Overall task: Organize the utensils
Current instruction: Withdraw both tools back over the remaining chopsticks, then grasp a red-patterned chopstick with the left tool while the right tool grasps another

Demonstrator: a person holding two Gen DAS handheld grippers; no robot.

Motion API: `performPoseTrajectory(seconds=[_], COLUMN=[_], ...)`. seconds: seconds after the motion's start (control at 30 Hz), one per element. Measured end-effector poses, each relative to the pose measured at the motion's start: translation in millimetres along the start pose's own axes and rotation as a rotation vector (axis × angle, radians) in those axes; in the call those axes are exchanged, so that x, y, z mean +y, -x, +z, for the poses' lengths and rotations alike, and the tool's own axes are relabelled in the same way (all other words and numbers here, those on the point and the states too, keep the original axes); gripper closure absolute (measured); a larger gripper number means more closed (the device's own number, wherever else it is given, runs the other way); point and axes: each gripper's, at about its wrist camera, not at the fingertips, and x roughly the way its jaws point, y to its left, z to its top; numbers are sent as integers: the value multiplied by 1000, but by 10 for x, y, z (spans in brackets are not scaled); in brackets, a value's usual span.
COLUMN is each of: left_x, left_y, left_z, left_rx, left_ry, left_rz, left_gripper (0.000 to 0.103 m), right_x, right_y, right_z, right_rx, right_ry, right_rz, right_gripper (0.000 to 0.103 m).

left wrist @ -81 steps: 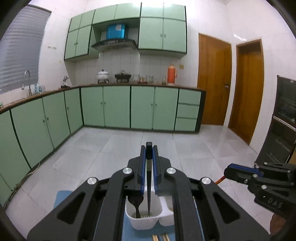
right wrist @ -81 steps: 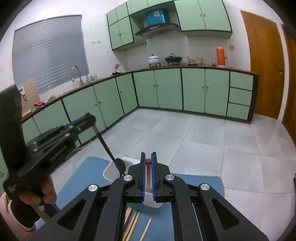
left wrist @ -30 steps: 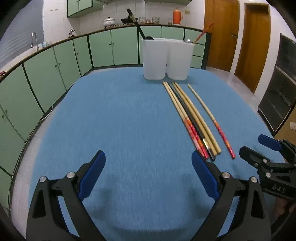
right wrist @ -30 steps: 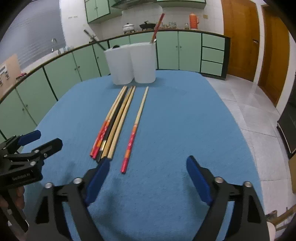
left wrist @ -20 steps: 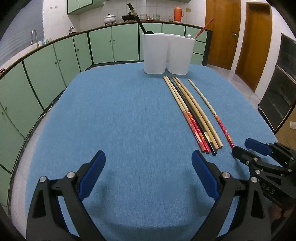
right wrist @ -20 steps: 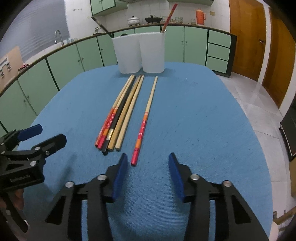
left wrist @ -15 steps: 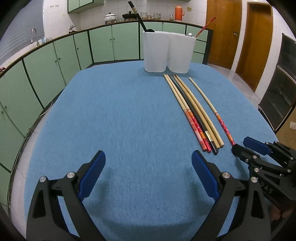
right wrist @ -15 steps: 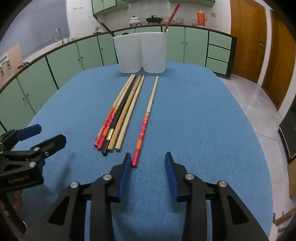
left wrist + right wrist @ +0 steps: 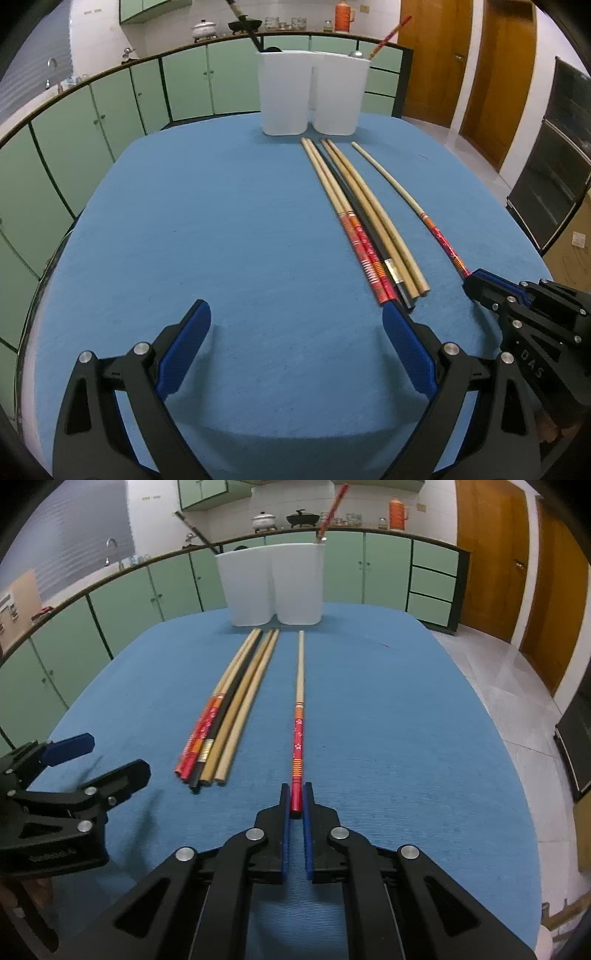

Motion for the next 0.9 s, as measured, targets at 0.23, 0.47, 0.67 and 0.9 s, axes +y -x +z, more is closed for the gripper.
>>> performPoseTrajectory(seconds=[0.23, 0.47, 0.67, 0.9], left_x=[-109, -154, -109, -68], left_y=[-173, -244, -229, -165], left_z=[63, 106, 100, 68], left_rx=[38, 67, 66, 59], left_ry=[-11, -15, 4, 28], left_rz=[-2, 12, 30, 32], left_gripper=[12, 12, 12, 21], right_x=[-56, -55, -66, -108], right_y=[5, 5, 9, 101], right_z=[-14, -18, -20, -74], right_rx=[-3, -6, -7, -24], right_ry=[-11, -11, -13, -23], right_rz=[11, 17, 26, 77], right_gripper=[97, 97, 97, 88])
